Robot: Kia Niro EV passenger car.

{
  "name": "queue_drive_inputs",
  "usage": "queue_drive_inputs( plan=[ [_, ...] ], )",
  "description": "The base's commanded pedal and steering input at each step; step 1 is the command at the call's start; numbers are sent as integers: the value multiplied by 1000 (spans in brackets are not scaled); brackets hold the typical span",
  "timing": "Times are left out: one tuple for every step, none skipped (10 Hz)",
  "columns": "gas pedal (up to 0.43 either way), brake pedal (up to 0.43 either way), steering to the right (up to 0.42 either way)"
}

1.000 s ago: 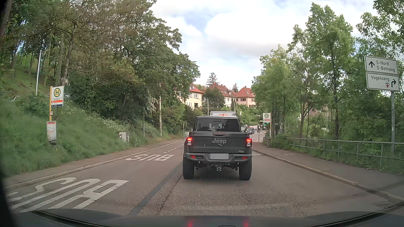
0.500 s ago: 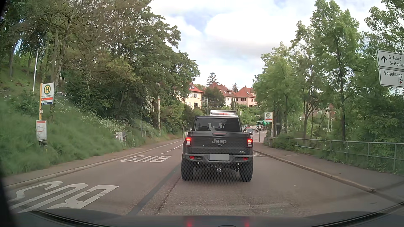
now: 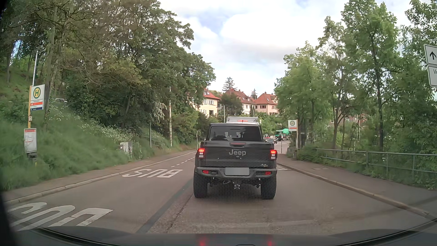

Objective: Follow the waypoints while adhering to traffic rules and regulations

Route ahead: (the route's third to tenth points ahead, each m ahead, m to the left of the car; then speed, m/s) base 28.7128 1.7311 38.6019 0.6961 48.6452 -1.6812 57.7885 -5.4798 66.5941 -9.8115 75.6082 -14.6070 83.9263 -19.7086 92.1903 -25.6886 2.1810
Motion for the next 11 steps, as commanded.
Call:
queue_drive_inputs(
  plan=[
    [0,171,4],
    [0,189,4],
    [0,220,4],
    [0,238,4],
    [0,238,4],
    [0,238,4],
    [0,244,4],
    [0,244,4],
    [0,244,4],
    [0,244,4],
    [0,244,4]
  ],
)
